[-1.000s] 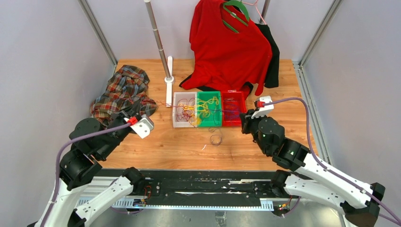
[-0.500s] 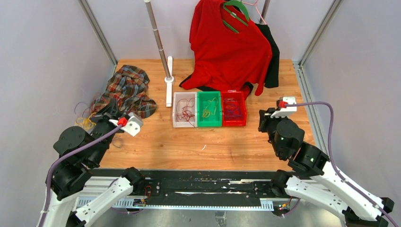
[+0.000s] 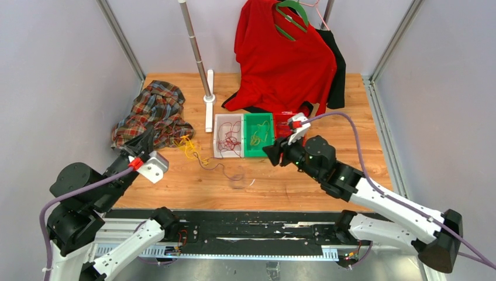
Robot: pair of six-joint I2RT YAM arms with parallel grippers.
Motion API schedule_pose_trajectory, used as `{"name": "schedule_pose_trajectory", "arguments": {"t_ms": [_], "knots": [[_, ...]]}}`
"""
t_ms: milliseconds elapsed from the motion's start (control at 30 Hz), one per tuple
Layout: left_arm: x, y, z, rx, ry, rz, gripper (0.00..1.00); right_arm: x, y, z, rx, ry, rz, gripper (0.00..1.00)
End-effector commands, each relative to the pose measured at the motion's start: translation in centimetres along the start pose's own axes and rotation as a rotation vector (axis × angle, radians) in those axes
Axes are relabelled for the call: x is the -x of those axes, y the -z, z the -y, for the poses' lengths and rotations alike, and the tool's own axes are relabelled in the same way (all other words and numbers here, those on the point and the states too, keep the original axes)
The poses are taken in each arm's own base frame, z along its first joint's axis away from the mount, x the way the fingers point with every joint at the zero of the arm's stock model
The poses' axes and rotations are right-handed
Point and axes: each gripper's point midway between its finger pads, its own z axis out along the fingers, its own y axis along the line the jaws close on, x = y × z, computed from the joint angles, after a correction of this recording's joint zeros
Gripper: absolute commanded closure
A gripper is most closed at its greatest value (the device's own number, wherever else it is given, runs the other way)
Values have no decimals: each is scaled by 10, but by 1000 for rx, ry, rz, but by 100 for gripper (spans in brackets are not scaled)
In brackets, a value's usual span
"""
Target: Untangle the cables
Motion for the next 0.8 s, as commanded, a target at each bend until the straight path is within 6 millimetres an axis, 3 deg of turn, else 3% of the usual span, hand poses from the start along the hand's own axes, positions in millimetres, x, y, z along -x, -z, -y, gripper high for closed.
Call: {"name": "schedule_pose_trajectory", "arguments": {"t_ms": [0, 200, 500, 767], "knots": [[42, 6, 4, -67, 77, 204, 99, -8, -10, -71, 337, -21, 19, 49], [73, 3, 20, -179, 108, 350, 99, -35, -30, -109, 482, -8, -26, 46], [76, -6, 29, -225, 96, 357, 99, -63, -38, -169, 632, 129, -34, 45], [74, -3, 24, -198, 100, 351, 100, -85, -41, -191, 637, 214, -42, 45]]}}
